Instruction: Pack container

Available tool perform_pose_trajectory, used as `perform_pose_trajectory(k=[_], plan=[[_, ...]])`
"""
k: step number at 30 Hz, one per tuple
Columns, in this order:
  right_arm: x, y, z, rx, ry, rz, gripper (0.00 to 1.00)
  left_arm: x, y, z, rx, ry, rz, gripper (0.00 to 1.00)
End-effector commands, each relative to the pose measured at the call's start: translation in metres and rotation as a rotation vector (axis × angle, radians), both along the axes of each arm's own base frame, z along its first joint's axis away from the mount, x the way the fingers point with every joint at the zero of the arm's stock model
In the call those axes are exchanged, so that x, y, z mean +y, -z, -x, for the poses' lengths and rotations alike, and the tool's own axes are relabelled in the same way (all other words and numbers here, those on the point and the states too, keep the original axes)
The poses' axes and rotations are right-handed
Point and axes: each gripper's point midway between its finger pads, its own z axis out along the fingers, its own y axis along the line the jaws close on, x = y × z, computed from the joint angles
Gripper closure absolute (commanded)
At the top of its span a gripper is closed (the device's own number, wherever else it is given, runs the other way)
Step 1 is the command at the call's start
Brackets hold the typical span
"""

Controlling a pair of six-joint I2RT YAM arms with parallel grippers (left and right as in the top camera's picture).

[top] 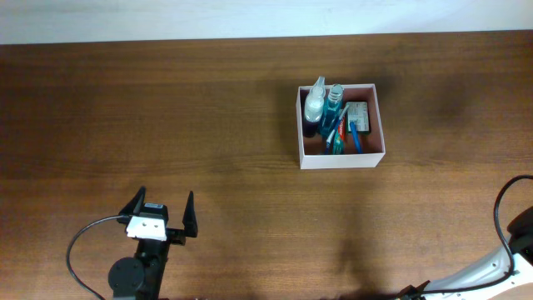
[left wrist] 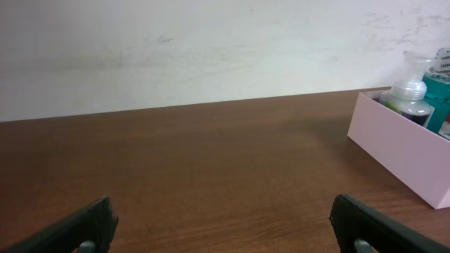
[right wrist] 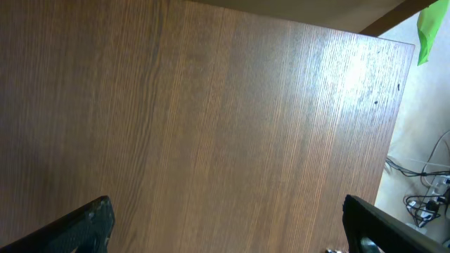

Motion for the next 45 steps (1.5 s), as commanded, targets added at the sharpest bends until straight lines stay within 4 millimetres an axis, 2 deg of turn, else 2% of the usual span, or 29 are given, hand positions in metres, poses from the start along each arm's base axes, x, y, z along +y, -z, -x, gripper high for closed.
perform_pose_trajectory(k=[1,31,35,36,38,42,45], plan=[[0.001,-0.003,0.003,0.01,-0.001,0.009,0.01,-0.001,0.001,0.001,-0.003,0.01,-0.015,0.01],[0.002,-0.005,0.004,0.007,-0.001,0.013,0.01,-0.001,0.001,0.001,-0.003,0.01,-0.015,0.01],[0.011,-0.027,0.006,-0.027,-0.008,0.056,0.01,-0.001,0.001,0.001,-0.003,0.01,-0.015,0.0],[0.019,-0.044,0.007,-0.052,-0.019,0.088,0.01,-0.001,0.001,0.001,-0.003,0.01,-0.015,0.01],[0.031,-0.063,0.007,-0.084,-0.038,0.125,0.01,-0.001,0.001,0.001,-0.003,0.01,-0.015,0.01],[0.067,-0.103,0.0,-0.158,-0.11,0.202,0.01,-0.001,0.001,0.001,-0.003,0.01,-0.015,0.01],[0.109,-0.127,-0.013,-0.215,-0.216,0.241,0.01,-0.001,0.001,0.001,-0.002,0.01,-0.015,0.01]])
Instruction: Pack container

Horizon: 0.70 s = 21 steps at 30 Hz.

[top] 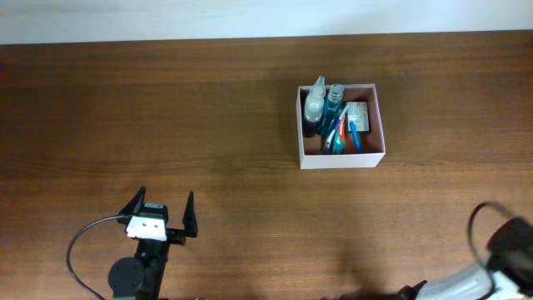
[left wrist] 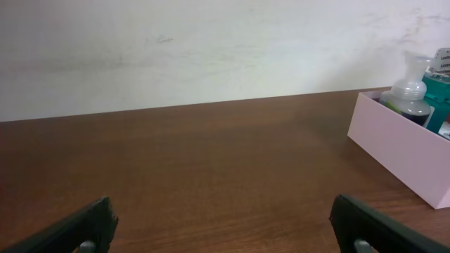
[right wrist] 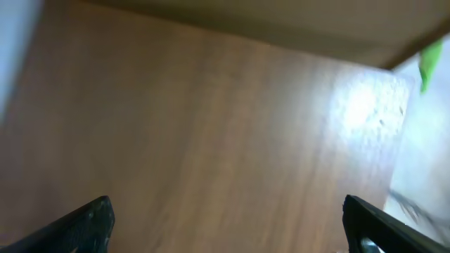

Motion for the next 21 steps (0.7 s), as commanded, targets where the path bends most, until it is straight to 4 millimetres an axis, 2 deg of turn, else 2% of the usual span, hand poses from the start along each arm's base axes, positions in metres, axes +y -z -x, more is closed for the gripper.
perform_pose_trajectory(k=[1,5,7,10,15,21], plan=[[0.064,-0.043,-0.01,-0.078,-0.148,0.083,0.01,-0.001,0.001,0.001,-0.002,0.01,-0.015,0.01],[0.126,-0.048,-0.025,-0.088,-0.328,0.078,0.01,-0.001,0.001,0.001,-0.002,0.01,-0.015,0.01],[0.145,-0.047,-0.024,-0.069,-0.38,0.093,0.01,-0.001,0.001,0.001,-0.002,0.01,-0.015,0.01],[0.152,-0.047,-0.015,-0.04,-0.389,0.145,0.01,-0.001,0.001,0.001,-0.002,0.01,-0.015,0.01],[0.159,-0.053,-0.004,-0.104,-0.391,0.179,0.01,-0.001,0.001,0.001,-0.002,0.01,-0.015,0.01],[0.175,-0.094,-0.035,-0.459,-0.471,0.274,0.01,-0.001,0.001,0.001,-0.002,0.01,-0.015,0.01]])
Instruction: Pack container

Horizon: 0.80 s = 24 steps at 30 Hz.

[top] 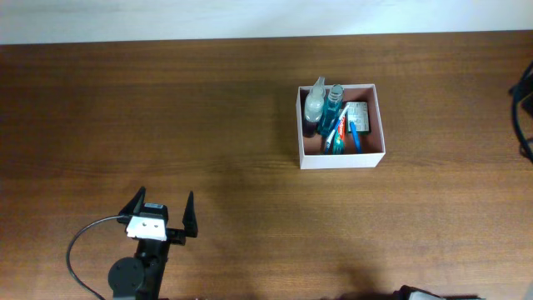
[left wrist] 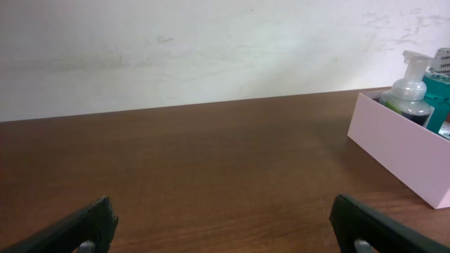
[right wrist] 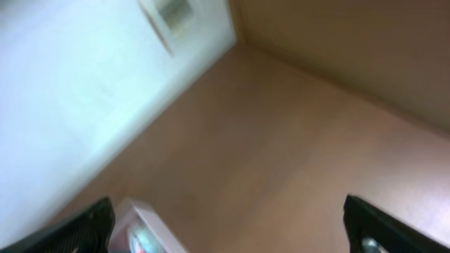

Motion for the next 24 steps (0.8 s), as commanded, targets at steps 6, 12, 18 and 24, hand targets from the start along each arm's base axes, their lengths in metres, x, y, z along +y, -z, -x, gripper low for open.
perform_pose_trajectory(k=[6,12,18,24], plan=[[0.054,-0.019,-0.013,-0.34,-0.253,0.142,0.01,-0.001,0.001,0.001,-0.003,0.01,-0.015,0.01],[0.086,0.052,0.005,-0.34,-0.332,0.075,0.01,-0.001,0.001,0.001,-0.003,0.01,-0.015,0.01],[0.105,0.101,0.023,-0.453,-0.349,-0.016,0.01,-0.001,0.001,0.001,-0.002,0.01,-0.015,0.01],[0.123,0.11,0.03,-0.63,-0.474,0.169,0.01,-0.001,0.001,0.001,-0.003,0.01,-0.015,0.0]])
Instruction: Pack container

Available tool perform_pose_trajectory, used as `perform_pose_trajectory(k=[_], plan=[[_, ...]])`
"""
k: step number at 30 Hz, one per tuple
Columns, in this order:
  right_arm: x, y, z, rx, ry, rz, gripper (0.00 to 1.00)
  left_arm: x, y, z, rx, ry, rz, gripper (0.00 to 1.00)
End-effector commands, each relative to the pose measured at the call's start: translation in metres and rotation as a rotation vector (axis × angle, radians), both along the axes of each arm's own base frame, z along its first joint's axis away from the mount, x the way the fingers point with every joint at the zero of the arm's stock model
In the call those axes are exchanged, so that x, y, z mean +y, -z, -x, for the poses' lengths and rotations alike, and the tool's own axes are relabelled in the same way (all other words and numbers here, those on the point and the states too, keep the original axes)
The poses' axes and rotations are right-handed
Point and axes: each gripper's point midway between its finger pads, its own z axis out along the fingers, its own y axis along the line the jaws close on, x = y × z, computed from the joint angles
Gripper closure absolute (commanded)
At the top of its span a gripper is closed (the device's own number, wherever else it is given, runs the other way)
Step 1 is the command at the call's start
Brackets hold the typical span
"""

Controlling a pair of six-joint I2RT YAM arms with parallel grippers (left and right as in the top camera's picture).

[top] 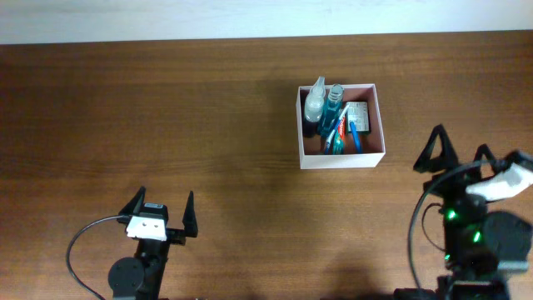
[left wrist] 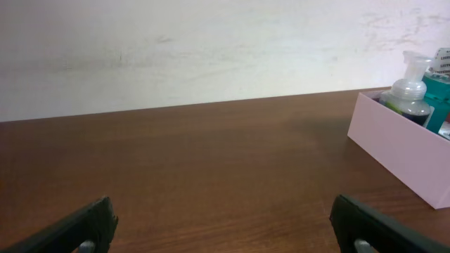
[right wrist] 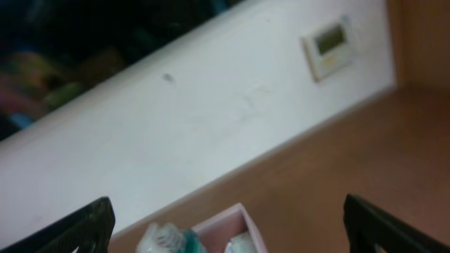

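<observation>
The pale pink container [top: 341,159] stands on the brown table right of centre. It holds a clear pump bottle [top: 314,102], a teal bottle [top: 335,98], a toothpaste tube and other small items. The left wrist view shows the container [left wrist: 401,158] at its right edge with the pump bottle [left wrist: 410,90]. My left gripper [top: 162,210] rests open and empty near the front left, far from the container. My right gripper [top: 457,150] is open and empty, to the right of and nearer than the container. Its blurred view catches the container's top [right wrist: 238,219] low in the frame.
A white wall [left wrist: 211,49] runs behind the table's far edge. A small wall panel [right wrist: 330,46] shows in the right wrist view. The left arm's black cable [top: 79,242] loops by its base at the front left.
My right arm, of which only a cable showed at the overhead view's right edge, now stands at the front right, gripper open, its camera facing wall and container. The left arm has not moved.
The right arm lay at the bottom right corner, its camera on bare table near the edge. Then it showed lower in that corner, then only at the upper right edge. Now it stands right of the container. The container's contents and the left gripper stayed as they were.
</observation>
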Motion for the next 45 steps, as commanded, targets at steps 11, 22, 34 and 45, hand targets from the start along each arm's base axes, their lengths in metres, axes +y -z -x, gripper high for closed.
perform_pose_trajectory(k=[11,22,34,45], plan=[[0.022,0.051,0.013,-0.094,-0.081,0.207,0.01,-0.001,0.001,0.001,-0.003,0.01,-0.015,0.01],[0.028,0.046,0.026,-0.15,-0.102,0.297,0.01,-0.001,0.001,0.001,-0.003,0.01,-0.015,0.01],[0.034,0.076,0.027,-0.143,-0.139,0.3,0.01,-0.001,0.001,0.001,-0.003,0.01,-0.015,0.01],[0.034,0.093,0.028,-0.146,-0.138,0.3,0.01,-0.001,0.001,0.001,-0.003,0.01,-0.015,0.01]])
